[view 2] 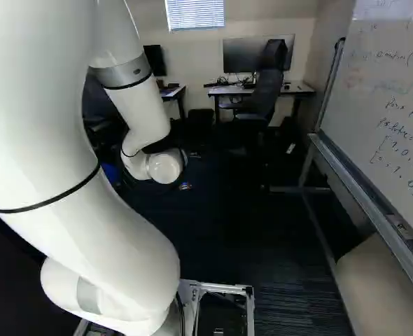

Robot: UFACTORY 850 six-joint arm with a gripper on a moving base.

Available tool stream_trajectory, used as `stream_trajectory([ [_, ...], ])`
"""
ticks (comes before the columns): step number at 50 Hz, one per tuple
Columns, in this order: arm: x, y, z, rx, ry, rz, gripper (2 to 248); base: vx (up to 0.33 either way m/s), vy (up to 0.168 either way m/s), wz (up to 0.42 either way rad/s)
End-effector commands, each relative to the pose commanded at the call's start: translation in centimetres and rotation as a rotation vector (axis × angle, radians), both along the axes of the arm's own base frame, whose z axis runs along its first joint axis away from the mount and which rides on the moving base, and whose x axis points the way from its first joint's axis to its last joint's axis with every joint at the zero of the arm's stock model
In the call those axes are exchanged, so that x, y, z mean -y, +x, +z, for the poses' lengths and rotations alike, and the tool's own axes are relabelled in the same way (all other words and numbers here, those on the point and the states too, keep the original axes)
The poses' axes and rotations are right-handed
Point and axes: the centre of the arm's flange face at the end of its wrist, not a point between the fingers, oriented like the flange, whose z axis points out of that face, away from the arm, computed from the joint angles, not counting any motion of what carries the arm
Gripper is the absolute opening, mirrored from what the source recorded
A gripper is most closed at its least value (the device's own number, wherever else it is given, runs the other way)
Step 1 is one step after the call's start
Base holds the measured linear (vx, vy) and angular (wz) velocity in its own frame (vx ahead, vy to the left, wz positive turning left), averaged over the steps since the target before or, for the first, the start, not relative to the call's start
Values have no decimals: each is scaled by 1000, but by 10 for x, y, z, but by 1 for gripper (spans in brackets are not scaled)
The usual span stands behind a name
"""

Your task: Open the door and move inside

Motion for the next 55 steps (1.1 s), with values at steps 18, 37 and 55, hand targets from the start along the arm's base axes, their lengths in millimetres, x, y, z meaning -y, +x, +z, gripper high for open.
stream_trajectory([
  [18,0,-16,3,9,11,-28,247,0,0,0],
  [37,1,-45,6,24,31,-79,247,0,0,0],
  [55,3,-74,6,39,52,-128,247,0,0,0],
])
